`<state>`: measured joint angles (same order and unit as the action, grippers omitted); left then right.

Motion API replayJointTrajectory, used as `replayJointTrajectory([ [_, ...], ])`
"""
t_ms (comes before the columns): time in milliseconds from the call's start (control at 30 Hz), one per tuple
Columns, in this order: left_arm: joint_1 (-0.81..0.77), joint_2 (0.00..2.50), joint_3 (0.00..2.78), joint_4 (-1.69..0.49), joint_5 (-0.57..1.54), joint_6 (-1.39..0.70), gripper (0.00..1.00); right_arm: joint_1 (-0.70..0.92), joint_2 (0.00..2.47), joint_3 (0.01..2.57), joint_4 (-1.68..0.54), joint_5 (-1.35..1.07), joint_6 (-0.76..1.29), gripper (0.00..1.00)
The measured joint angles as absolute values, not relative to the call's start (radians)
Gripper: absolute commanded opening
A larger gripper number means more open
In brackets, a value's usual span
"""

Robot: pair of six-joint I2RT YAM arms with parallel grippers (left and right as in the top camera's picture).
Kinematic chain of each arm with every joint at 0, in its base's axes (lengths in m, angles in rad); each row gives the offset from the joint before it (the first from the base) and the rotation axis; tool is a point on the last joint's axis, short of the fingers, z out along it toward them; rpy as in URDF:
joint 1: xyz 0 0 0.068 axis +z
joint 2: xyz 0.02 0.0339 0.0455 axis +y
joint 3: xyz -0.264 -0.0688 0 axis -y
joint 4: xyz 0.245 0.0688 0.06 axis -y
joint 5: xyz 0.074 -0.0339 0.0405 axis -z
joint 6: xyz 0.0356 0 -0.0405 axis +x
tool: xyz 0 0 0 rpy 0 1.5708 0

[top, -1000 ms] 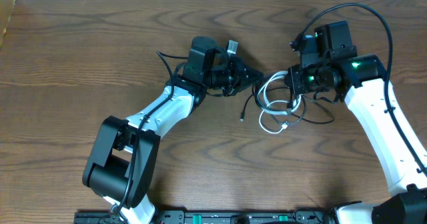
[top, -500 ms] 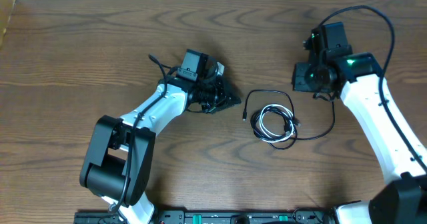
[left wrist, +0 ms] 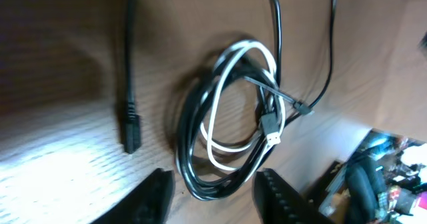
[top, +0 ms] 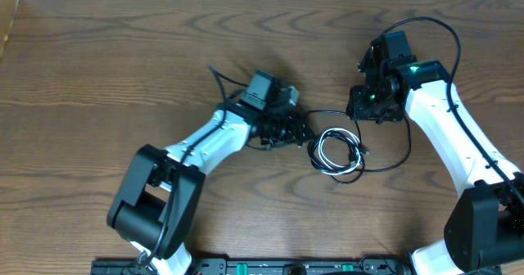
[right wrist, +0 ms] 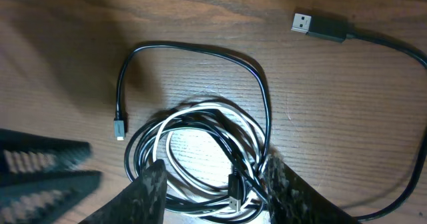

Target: Untangle cables

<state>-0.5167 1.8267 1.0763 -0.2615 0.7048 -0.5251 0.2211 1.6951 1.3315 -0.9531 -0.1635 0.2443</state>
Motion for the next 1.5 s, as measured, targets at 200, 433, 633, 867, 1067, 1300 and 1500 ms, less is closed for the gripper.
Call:
replayJointTrajectory([
  [200, -0.598, 1.864, 1.076, -0.265, 0.632, -0.589, 0.3, 0.221, 1.695, 1.332, -0.953, -0.163, 0.243, 0.41],
  [433, -0.634, 1.865, 1.076, -0.283, 0.506, -0.658, 0.3, 0.221, 1.695, 1.332, -0.953, -0.163, 0.236, 0.39],
  [633, -0.704, 1.865, 1.076, -0.283, 0.373, -0.674, 0.3, 0.221, 1.695, 1.332, -0.953, -0.163, 0.23, 0.37],
  [867, -0.739, 1.865, 1.076, -0.284, 0.281, -0.678, 0.3, 0.221, 1.695, 1.332, -0.954, -0.163, 0.229, 0.36],
  [1067, -0.742, 1.865, 1.071, -0.264, 0.223, -0.681, 0.26, 0.221, 1.695, 1.332, -0.95, -0.163, 0.229, 0.35],
  [1300, -0.757, 1.865, 1.062, -0.244, 0.192, -0.68, 0.21, 0.221, 1.695, 1.332, -0.95, -0.163, 0.229, 0.33],
  [1500, -0.764, 1.89, 1.062, -0.22, 0.185, -0.68, 0.19, 0.221, 1.695, 1.332, -0.95, -0.163, 0.229, 0.33],
])
